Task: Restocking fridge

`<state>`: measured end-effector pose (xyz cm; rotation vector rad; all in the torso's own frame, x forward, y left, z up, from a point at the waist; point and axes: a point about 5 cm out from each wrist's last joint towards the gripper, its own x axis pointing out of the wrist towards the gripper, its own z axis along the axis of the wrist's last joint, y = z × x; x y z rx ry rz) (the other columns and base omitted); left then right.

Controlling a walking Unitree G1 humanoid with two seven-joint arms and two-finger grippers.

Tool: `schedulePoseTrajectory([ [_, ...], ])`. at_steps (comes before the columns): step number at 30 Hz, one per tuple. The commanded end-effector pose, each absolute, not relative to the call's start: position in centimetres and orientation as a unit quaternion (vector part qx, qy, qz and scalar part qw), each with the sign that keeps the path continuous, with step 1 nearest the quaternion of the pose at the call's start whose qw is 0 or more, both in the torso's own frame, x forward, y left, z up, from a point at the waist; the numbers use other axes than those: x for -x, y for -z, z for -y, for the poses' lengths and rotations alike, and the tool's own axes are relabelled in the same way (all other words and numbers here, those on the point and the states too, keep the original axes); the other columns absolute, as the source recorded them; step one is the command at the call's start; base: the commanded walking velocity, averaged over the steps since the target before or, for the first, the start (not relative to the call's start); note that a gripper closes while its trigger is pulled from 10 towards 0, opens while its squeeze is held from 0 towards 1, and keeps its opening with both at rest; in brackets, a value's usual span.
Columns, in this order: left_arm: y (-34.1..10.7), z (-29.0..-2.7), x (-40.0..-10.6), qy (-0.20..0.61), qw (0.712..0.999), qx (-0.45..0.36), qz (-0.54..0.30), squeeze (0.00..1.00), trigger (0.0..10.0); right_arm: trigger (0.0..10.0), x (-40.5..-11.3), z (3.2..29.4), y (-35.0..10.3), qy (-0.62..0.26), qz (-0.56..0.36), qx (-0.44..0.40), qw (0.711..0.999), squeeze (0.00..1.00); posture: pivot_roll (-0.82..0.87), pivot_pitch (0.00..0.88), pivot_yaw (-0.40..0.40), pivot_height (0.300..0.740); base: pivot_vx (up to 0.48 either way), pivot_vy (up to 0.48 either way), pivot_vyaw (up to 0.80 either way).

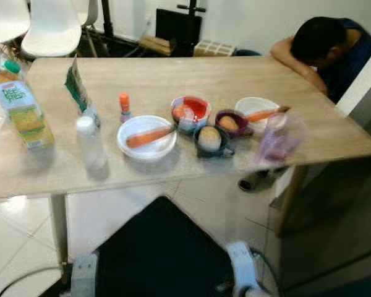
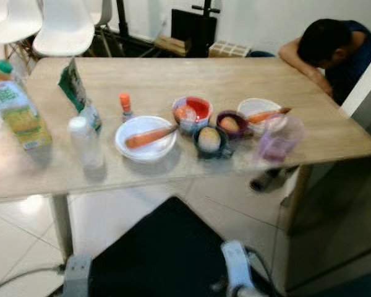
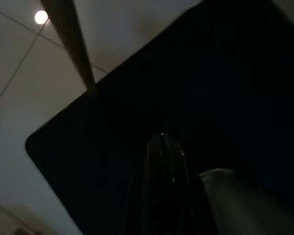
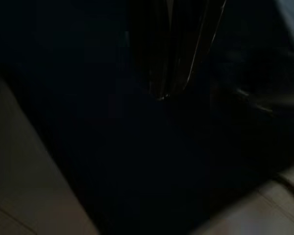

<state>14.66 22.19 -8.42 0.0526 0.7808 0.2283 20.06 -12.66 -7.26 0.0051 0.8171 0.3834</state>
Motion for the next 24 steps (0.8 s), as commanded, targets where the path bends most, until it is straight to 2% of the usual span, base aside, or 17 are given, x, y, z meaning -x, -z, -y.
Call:
schedulePoseTrajectory([
  [1, 8.48, -21.81, -14.76, -0.105, 0.918, -0.027, -0.381, 0.00, 10.0, 10.0, -19.10, 14.28, 7.83, -0.165, -0.413, 0.005, 0.895, 0.00, 0.02, 0.064, -0.066, 0.740, 0.000, 0.000, 0.00],
  [8, 7.99, -21.39, -15.52, -0.105, 0.930, -0.031, -0.351, 0.00, 10.0, 10.0, -19.10, 14.42, 7.82, -0.164, -0.413, 0.005, 0.896, 0.00, 0.02, 0.067, -0.071, 0.740, 0.000, 0.000, 0.00],
  [20, 7.78, -21.13, -15.61, -0.115, 0.935, -0.037, -0.335, 0.00, 10.0, 10.0, -19.31, 14.51, 7.67, -0.164, -0.406, 0.000, 0.899, 0.00, 0.02, 0.070, -0.071, 0.740, 0.000, 0.000, 0.00],
  [24, 7.77, -21.14, -15.49, -0.127, 0.934, -0.035, -0.331, 0.00, 10.0, 10.0, -19.23, 14.55, 7.70, -0.163, -0.406, 0.000, 0.899, 0.00, 0.02, 0.071, -0.068, 0.740, 0.000, -0.407, 0.00],
])
